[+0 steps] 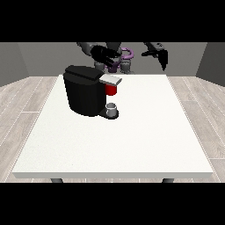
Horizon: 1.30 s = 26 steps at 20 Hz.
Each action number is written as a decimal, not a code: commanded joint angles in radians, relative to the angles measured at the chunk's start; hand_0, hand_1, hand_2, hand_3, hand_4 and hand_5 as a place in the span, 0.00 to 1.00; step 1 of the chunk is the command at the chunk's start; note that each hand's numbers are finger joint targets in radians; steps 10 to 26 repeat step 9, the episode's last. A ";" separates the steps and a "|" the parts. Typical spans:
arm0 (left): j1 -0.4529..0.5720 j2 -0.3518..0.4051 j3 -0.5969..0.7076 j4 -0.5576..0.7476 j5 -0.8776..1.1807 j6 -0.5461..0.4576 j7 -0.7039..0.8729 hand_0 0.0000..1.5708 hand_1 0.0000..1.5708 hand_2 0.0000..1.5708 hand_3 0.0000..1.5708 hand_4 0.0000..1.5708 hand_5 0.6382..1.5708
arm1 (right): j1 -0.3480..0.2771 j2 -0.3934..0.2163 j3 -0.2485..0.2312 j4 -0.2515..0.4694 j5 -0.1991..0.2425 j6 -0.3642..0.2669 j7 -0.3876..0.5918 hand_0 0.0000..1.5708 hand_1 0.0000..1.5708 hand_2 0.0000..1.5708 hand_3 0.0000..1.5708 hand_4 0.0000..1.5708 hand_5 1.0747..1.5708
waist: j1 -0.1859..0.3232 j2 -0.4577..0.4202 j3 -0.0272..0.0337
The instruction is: Insert the coffee pod into the coffee machine and close the lid
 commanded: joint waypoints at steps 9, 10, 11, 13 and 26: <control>0.135 -0.013 0.032 0.085 -0.003 0.019 -0.126 0.00 0.00 0.00 0.00 0.12 1.00 | 0.418 0.067 0.194 -0.185 -0.204 -0.021 -0.121 0.00 0.00 0.00 0.00 0.10 1.00 | -0.145 -0.168 -0.0002; 0.135 -0.013 0.032 0.085 -0.003 0.019 -0.126 0.00 0.00 0.00 0.00 0.12 1.00 | 0.418 0.067 0.194 -0.185 -0.204 -0.021 -0.121 0.00 0.00 0.00 0.00 0.10 1.00 | -0.145 -0.168 -0.0002; 0.135 -0.013 0.032 0.085 -0.003 0.019 -0.126 0.00 0.00 0.00 0.00 0.12 1.00 | 0.418 0.067 0.194 -0.185 -0.204 -0.021 -0.121 0.00 0.00 0.00 0.00 0.10 1.00 | -0.145 -0.168 -0.0002; 0.135 -0.013 0.032 0.085 -0.003 0.019 -0.126 0.00 0.00 0.00 0.00 0.12 1.00 | 0.418 0.067 0.194 -0.185 -0.204 -0.021 -0.121 0.00 0.00 0.00 0.00 0.10 1.00 | -0.145 -0.168 -0.0002; 0.135 -0.013 0.032 0.085 -0.003 0.019 -0.126 0.00 0.00 0.00 0.00 0.12 1.00 | 0.418 0.067 0.194 -0.185 -0.204 -0.021 -0.121 0.00 0.00 0.00 0.00 0.10 1.00 | -0.145 -0.168 -0.0002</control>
